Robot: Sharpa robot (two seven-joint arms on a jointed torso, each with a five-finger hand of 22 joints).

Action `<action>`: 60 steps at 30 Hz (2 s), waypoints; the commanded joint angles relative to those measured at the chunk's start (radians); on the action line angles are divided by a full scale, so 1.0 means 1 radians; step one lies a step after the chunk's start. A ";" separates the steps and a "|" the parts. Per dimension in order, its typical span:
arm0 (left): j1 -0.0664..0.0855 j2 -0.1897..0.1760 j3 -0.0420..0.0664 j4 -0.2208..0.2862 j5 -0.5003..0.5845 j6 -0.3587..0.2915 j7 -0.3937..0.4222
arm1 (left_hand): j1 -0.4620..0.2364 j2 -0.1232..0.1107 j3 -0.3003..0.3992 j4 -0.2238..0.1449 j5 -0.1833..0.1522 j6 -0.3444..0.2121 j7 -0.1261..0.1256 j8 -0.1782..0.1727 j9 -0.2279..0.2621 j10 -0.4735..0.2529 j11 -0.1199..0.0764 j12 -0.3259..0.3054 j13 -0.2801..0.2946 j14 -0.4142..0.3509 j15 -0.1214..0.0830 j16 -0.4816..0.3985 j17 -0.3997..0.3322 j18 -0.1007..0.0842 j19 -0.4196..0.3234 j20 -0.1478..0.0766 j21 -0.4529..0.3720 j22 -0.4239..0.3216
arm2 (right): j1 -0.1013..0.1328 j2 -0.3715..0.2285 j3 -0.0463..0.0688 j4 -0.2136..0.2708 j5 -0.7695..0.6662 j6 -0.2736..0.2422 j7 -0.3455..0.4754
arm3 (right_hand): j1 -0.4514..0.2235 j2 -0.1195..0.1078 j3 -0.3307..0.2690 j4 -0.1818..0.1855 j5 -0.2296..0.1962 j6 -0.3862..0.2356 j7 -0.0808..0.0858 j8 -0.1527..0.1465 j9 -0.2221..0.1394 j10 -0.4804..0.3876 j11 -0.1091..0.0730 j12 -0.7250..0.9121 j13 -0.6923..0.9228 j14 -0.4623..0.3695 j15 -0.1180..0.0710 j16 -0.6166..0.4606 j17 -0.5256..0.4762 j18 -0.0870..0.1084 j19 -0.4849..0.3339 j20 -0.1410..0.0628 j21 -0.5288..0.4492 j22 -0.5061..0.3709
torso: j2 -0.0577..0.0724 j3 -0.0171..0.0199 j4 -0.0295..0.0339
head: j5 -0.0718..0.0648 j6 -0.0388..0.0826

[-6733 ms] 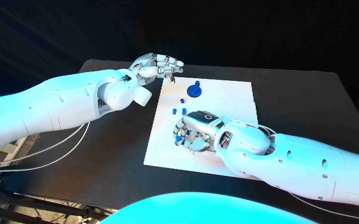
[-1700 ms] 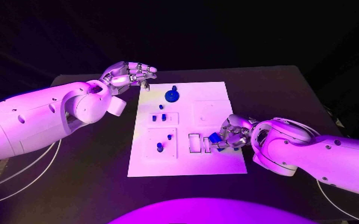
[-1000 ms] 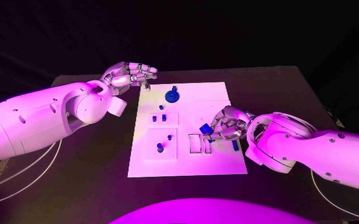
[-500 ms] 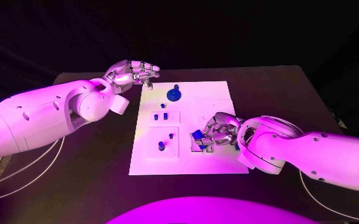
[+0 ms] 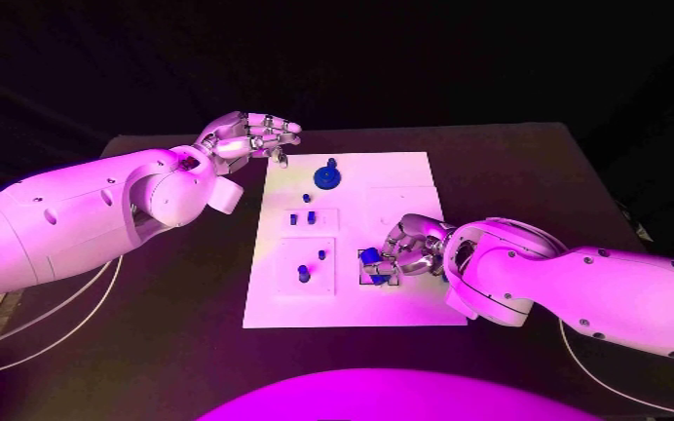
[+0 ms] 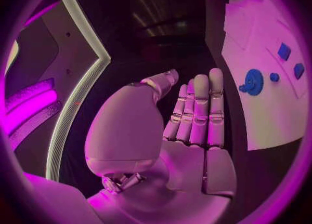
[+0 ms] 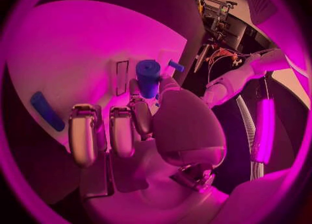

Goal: Assemble the parts on the task board

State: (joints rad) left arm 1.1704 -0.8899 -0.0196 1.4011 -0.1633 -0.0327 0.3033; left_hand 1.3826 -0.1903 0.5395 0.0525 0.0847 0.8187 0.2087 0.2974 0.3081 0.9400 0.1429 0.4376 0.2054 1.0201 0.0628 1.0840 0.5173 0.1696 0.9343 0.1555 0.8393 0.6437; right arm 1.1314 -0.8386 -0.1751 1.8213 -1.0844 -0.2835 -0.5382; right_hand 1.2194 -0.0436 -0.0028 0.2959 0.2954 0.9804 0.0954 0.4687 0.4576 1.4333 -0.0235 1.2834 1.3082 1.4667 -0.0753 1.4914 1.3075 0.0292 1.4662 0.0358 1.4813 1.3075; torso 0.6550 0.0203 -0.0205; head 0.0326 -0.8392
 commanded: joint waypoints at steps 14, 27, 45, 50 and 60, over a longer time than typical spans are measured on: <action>0.001 0.000 0.001 0.004 0.006 0.017 0.005 | -0.008 0.005 0.000 0.006 0.003 -0.007 0.005 0.000 0.002 -0.009 -0.001 0.005 -0.001 -0.006 0.003 -0.003 -0.001 0.015 0.006 0.004 -0.006 -0.002 | -0.004 0.024 0.000 -0.023 -0.035 -0.001 -0.021 | -0.105 -0.008 -0.063 -0.004 -0.080 0.045 -0.042 0.008 0.069 0.000 0.005 -0.021 0.014 0.071 -0.004 -0.003 0.093 -0.007 0.064 -0.004 -0.017 0.234 | 0.000 0.0006 0.0001 | 0.004 0.001; 0.001 -0.001 0.001 0.004 0.006 0.017 0.003 | -0.008 0.005 0.000 0.007 0.003 -0.006 0.005 0.000 0.002 -0.010 -0.001 0.005 -0.001 -0.006 0.003 -0.003 -0.001 0.015 0.006 0.004 -0.006 -0.002 | -0.005 0.031 0.000 -0.034 -0.068 -0.058 -0.005 | -0.175 -0.019 -0.150 0.000 -0.202 0.016 -0.032 0.016 0.088 -0.026 0.015 -0.074 -0.010 0.064 0.004 -0.023 0.062 0.000 0.049 0.004 -0.055 0.224 | 0.000 0.0015 -0.0008 | 0.006 0.005; 0.001 -0.003 0.001 0.004 0.006 0.016 0.002 | -0.009 0.007 0.001 0.009 0.003 -0.007 0.005 0.001 0.002 -0.010 -0.001 0.006 -0.001 -0.006 0.003 -0.003 -0.001 0.015 0.007 0.004 -0.007 -0.003 | -0.001 -0.063 0.000 0.049 -0.083 0.084 0.061 | 0.009 -0.026 -0.121 -0.010 -0.158 0.021 -0.040 0.032 0.106 0.007 0.007 -0.022 0.044 0.076 -0.001 0.006 0.119 -0.011 0.070 0.000 -0.001 0.239 | 0.000 0.0021 -0.0013 | 0.007 0.011; 0.001 -0.004 0.001 0.003 0.006 0.016 0.002 | -0.009 0.007 0.001 0.009 0.003 -0.007 0.005 0.001 0.002 -0.010 -0.001 0.006 -0.001 -0.006 0.003 -0.003 -0.001 0.015 0.007 0.004 -0.007 -0.003 | 0.001 -0.080 0.001 0.064 -0.077 0.122 0.067 | 0.022 -0.031 -0.121 -0.011 -0.160 0.023 -0.041 0.032 0.106 0.011 0.006 -0.015 0.050 0.078 -0.002 0.011 0.128 -0.012 0.073 -0.001 0.008 0.241 | 0.000 0.0026 -0.0023 | 0.006 0.010; 0.001 0.000 0.001 0.001 0.015 0.026 -0.004 | -0.009 0.007 0.001 0.009 0.003 -0.007 0.005 0.001 0.002 -0.010 -0.001 0.006 -0.001 -0.006 0.003 -0.003 -0.001 0.015 0.007 0.004 -0.007 -0.003 | 0.002 -0.069 0.001 0.047 -0.067 0.125 0.061 | 0.014 -0.015 -0.120 -0.004 -0.160 0.030 -0.042 0.034 0.106 0.016 0.005 -0.008 0.056 0.079 -0.003 0.015 0.134 -0.014 0.077 -0.002 0.018 0.244 | 0.002 0.0018 -0.0003 | 0.003 0.010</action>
State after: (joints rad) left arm 1.1703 -0.8920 -0.0195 1.4006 -0.1614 -0.0279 0.2973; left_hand 1.3773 -0.1850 0.5424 0.0552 0.0847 0.8186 0.2087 0.2973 0.3084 0.9365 0.1393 0.4376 0.2054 1.0201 0.0628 1.0839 0.5173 0.1694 0.9380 0.1591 0.8353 0.6413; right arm 1.1338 -0.9102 -0.1746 1.8714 -1.1547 -0.1908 -0.4897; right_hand 1.2370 -0.0709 -0.1246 0.2896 0.1338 1.0083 0.0563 0.4993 0.5625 1.4409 -0.0189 1.2691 1.3099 1.4665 -0.0753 1.4991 1.3078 0.0295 1.4662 0.0359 1.4959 1.3077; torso 0.6556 0.0221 -0.0215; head 0.0356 -0.8281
